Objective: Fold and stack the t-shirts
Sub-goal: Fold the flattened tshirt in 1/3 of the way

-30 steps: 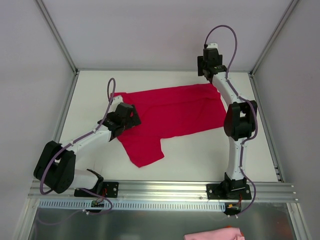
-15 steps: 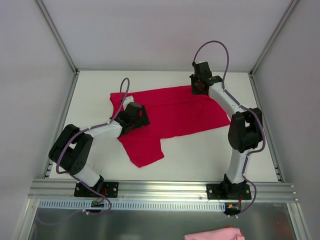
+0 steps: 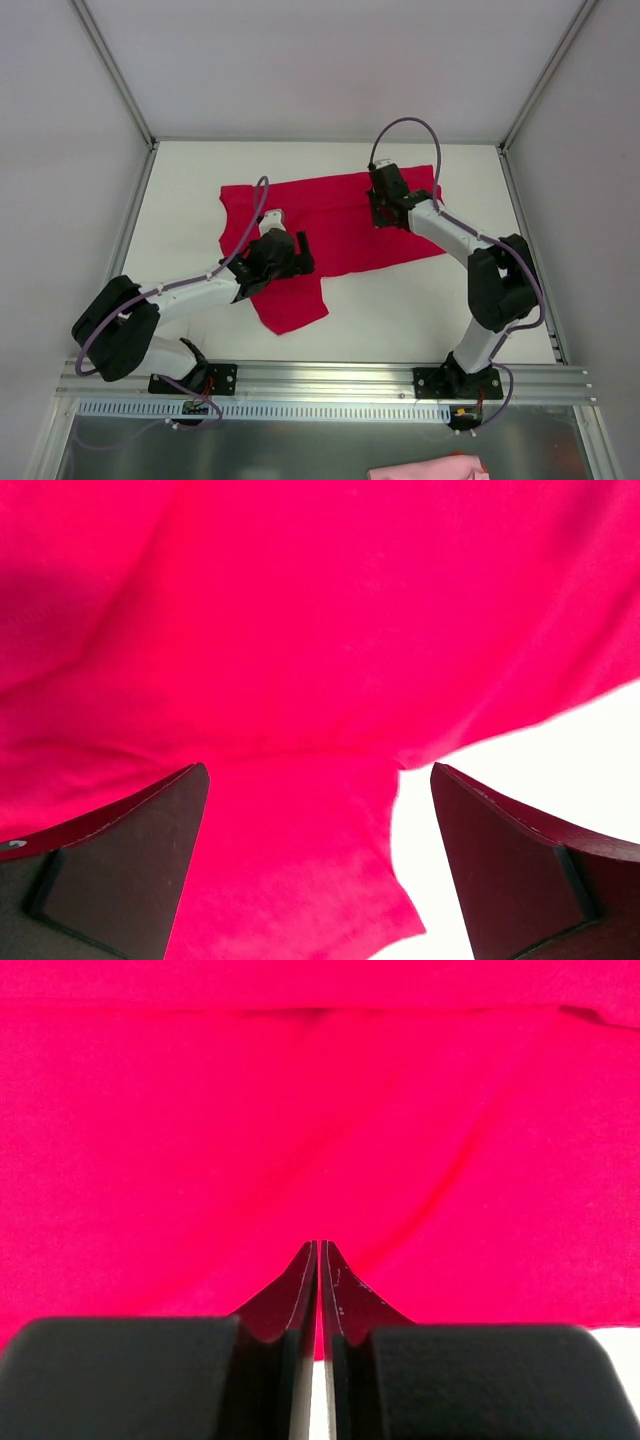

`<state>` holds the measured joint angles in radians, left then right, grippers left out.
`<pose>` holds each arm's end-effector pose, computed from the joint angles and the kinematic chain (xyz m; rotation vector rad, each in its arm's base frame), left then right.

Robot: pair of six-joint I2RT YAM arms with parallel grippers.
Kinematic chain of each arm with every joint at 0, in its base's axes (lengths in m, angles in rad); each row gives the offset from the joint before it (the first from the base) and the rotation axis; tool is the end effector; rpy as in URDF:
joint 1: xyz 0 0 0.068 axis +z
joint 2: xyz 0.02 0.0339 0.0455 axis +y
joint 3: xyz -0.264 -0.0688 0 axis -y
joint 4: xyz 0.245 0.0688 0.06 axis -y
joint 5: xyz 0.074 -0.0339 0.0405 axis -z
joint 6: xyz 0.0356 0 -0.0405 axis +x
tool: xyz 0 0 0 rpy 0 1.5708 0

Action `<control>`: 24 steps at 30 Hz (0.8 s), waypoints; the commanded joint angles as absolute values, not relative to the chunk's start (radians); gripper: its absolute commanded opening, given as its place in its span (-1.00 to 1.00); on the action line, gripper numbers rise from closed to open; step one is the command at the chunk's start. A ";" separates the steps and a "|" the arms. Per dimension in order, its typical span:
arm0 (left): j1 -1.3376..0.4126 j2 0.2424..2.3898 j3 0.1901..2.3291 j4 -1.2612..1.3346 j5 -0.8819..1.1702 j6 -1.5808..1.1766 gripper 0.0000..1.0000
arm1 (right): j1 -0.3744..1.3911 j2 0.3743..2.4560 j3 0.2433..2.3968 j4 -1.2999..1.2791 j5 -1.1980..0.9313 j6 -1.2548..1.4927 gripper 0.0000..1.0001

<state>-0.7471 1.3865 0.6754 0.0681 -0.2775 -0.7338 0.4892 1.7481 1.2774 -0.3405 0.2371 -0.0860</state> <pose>0.2143 -0.1852 0.1937 -0.1410 2.2307 -0.5227 0.3455 0.1744 0.2370 -0.5599 2.2871 -0.0865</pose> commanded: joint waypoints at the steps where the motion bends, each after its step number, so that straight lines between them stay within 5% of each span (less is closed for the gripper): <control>1: -0.799 1.336 0.658 0.038 -0.350 -0.784 0.91 | 0.511 1.641 1.250 -0.272 0.313 -0.066 -0.86; 12: -0.818 1.434 0.523 0.230 -0.367 -0.816 0.90 | 0.532 1.296 1.014 -0.207 0.336 -0.046 -0.87; 17: -0.819 1.496 0.531 0.238 -0.334 -0.853 0.74 | 0.538 1.195 0.980 -0.236 0.390 -0.046 -0.85; 24: -0.819 1.326 0.468 0.083 -0.379 -0.928 0.73 | 0.538 1.172 1.009 -0.291 0.479 -0.031 -0.81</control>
